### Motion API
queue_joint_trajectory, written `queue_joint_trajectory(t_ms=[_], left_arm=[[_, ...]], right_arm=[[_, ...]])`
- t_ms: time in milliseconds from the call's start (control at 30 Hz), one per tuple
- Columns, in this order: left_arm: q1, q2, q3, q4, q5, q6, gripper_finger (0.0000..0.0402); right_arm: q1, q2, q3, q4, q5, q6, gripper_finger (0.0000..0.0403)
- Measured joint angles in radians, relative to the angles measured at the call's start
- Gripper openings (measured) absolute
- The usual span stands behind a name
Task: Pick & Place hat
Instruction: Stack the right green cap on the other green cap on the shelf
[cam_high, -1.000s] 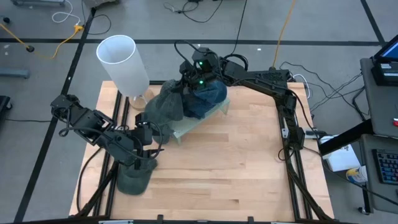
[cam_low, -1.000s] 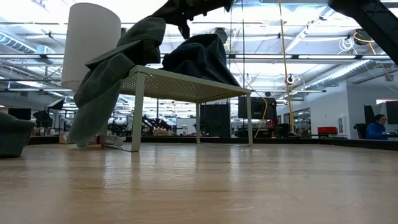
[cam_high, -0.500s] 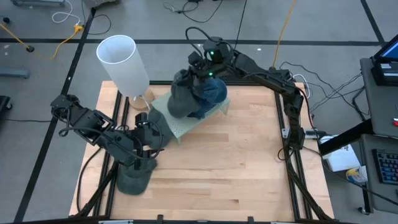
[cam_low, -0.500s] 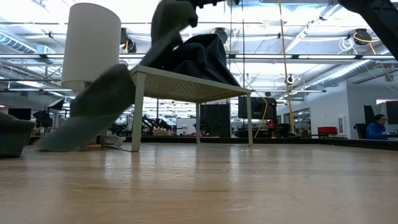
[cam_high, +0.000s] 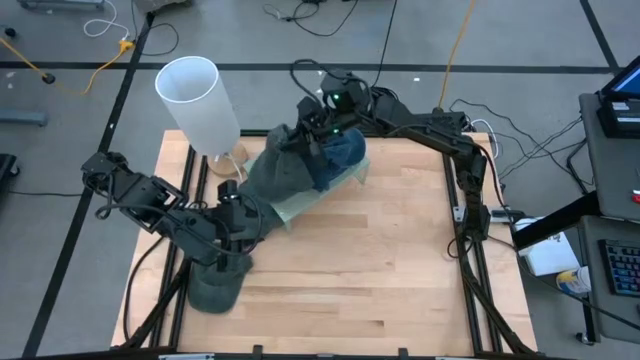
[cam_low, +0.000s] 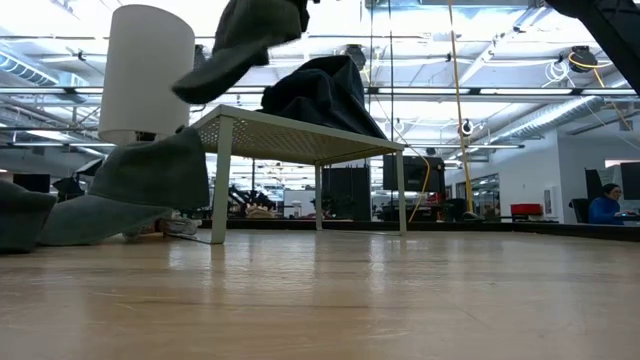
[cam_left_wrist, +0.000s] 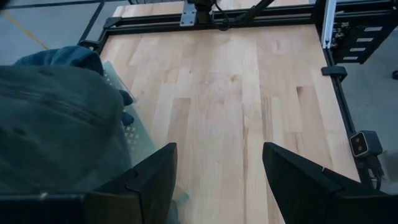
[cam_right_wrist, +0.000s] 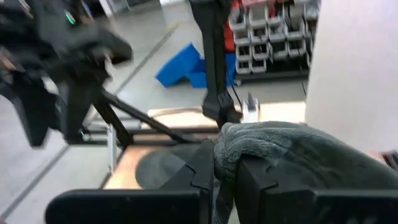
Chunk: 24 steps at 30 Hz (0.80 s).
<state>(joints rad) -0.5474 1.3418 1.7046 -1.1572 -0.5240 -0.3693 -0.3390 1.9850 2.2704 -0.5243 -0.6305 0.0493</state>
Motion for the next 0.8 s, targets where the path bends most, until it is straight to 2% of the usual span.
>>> queue_joint_trajectory(t_ms=[300, 467, 667, 800], left_arm=[[0.015, 0.000, 0.000, 0.000, 0.008, -0.002, 0.0239], [0.015, 0.000, 0.000, 0.000, 0.009, -0.001, 0.0239], [0.015, 0.000, 0.000, 0.000, 0.009, -0.001, 0.0239], [0.015, 0.000, 0.000, 0.000, 0.009, -0.001, 0.0239]], right_arm=[[-0.021, 0.003, -0.127, -0.077, 0.070, -0.055, 0.0021], [-0.010, 0.000, -0.127, -0.149, 0.222, -0.159, 0.0021], [0.029, 0.000, -0.127, -0.153, 0.402, -0.319, 0.0021], [0.056, 0.000, -0.127, -0.162, 0.475, -0.405, 0.0023]])
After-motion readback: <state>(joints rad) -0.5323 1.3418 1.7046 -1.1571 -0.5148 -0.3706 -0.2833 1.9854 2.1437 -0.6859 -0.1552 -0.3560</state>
